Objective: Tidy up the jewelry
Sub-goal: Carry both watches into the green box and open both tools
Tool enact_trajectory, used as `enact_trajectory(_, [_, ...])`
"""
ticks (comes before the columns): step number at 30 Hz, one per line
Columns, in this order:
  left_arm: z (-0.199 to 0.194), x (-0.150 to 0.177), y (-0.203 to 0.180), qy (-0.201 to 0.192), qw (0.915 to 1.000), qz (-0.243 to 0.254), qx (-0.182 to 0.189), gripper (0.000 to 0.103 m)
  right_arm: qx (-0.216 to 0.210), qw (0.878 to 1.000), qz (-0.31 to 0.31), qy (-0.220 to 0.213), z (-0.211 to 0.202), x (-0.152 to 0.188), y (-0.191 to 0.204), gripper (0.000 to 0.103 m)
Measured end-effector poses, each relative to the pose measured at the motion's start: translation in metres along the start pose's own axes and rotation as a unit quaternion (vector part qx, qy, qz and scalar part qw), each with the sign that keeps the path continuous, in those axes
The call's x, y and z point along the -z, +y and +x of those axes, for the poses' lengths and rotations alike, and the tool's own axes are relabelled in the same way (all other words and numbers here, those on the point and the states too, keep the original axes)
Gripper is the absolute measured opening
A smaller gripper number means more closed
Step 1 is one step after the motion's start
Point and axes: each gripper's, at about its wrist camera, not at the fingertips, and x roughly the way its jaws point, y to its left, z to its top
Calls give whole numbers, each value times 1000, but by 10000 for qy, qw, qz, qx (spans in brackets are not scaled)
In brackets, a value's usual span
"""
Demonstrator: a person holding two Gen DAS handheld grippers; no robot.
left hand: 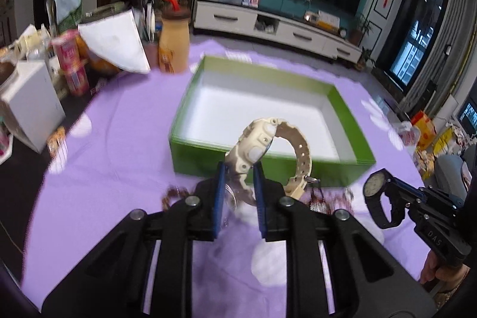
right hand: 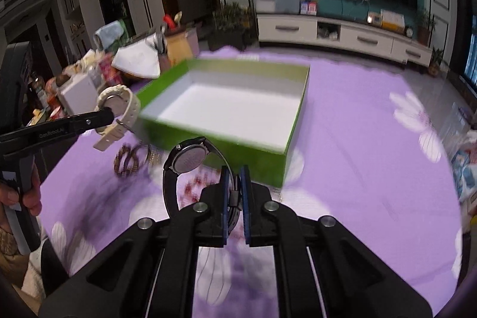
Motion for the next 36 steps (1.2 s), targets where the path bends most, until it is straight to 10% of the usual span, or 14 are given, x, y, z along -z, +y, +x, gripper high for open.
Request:
enact_trajectory(9, [24, -52, 3, -176, 9996, 67, -198, 18, 131, 9989, -119, -425, 21, -52, -6, 7])
enact_trajectory(22, [109, -54, -16, 454, 9973, 421, -385, 19, 304, 9988, -200, 317, 105, -64, -5, 12])
enact_trajectory(26, [112, -52, -19, 413, 9971, 497, -405, 55, 352, 9986, 110, 389, 113, -62, -15, 49])
enact_trajectory(36, [67, -54, 2, -2, 9986, 248, -457, 73, 294, 9975, 647, -2, 58, -51, -47, 49])
